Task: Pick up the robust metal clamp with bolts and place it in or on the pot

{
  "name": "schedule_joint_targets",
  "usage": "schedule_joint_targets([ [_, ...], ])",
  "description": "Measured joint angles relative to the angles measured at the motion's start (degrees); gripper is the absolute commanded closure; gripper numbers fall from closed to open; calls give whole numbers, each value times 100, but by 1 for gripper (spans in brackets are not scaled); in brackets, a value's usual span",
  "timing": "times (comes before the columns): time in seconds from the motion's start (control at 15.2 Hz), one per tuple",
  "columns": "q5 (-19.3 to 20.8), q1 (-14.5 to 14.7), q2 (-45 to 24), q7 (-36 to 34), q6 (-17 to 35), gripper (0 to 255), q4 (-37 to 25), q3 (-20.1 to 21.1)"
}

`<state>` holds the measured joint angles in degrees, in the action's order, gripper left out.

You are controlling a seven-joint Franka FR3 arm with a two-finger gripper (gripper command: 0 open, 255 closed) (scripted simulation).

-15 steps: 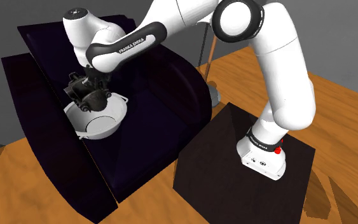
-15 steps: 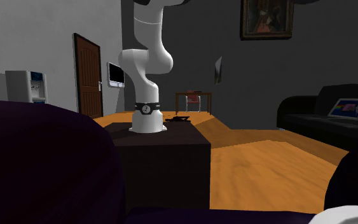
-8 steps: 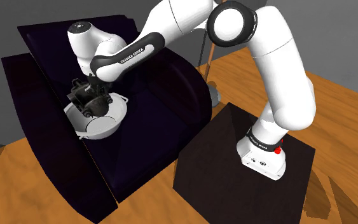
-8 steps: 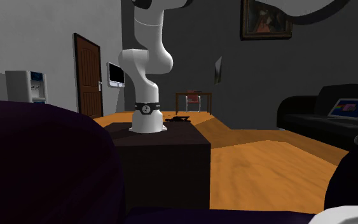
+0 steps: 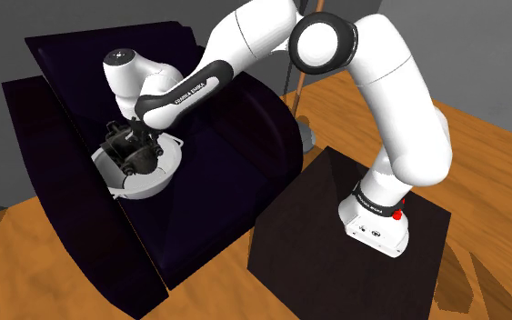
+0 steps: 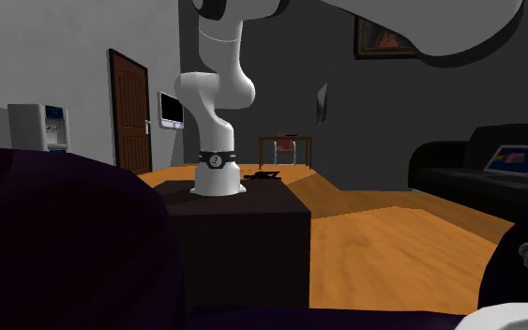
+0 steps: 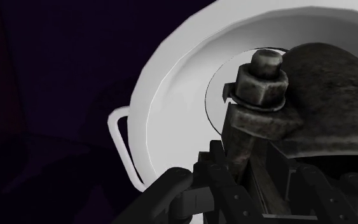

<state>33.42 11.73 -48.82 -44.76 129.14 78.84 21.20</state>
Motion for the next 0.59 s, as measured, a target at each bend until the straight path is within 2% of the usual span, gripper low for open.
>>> schedule_joint_targets([
  [0.33, 7, 4, -8, -11, 19, 255, 8, -5],
  [0.4, 7, 3, -8, -10, 21, 0, 10, -5],
  [0.59, 8, 4, 1, -10, 24, 0, 0, -3],
])
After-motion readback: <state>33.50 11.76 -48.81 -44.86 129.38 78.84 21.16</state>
